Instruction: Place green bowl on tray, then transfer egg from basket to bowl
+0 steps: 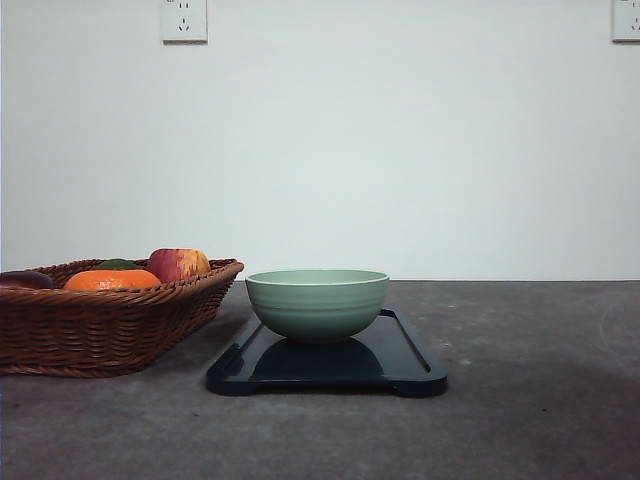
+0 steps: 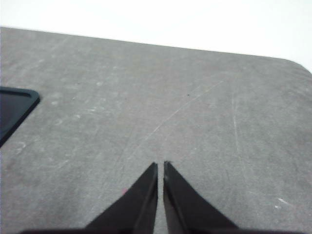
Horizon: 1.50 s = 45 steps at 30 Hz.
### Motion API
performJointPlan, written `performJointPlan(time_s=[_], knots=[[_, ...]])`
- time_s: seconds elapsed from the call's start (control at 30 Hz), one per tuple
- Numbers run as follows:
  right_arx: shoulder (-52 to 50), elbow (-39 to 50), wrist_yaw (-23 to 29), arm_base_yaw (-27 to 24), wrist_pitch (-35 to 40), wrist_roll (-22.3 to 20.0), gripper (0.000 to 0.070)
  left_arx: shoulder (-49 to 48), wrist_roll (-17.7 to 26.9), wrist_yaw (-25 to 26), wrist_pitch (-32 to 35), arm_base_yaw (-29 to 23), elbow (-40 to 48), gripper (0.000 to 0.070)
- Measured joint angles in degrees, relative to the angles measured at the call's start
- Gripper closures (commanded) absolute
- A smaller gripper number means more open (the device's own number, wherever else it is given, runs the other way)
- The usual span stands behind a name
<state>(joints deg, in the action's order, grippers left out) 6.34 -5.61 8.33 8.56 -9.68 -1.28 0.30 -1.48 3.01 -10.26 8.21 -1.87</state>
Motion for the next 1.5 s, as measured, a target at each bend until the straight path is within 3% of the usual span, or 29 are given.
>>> performJointPlan(time_s=[0.13,0.3,1.5], knots=[[-4.7,2.9,-3.4,-3.1,-0.1,0.0,0.0687,0.0,0.0,0.0,0.0,0.0,0.0,0.0692],[-6.2,4.4,-3.8,-5.5,0.3,0.6,0.0687,0.0,0.0,0.0,0.0,0.0,0.0,0.0692],[-6.1,4.6,-3.8,-5.5,0.2,1.7,0.0687,0.0,0.0,0.0,0.0,0.0,0.0,0.0692]])
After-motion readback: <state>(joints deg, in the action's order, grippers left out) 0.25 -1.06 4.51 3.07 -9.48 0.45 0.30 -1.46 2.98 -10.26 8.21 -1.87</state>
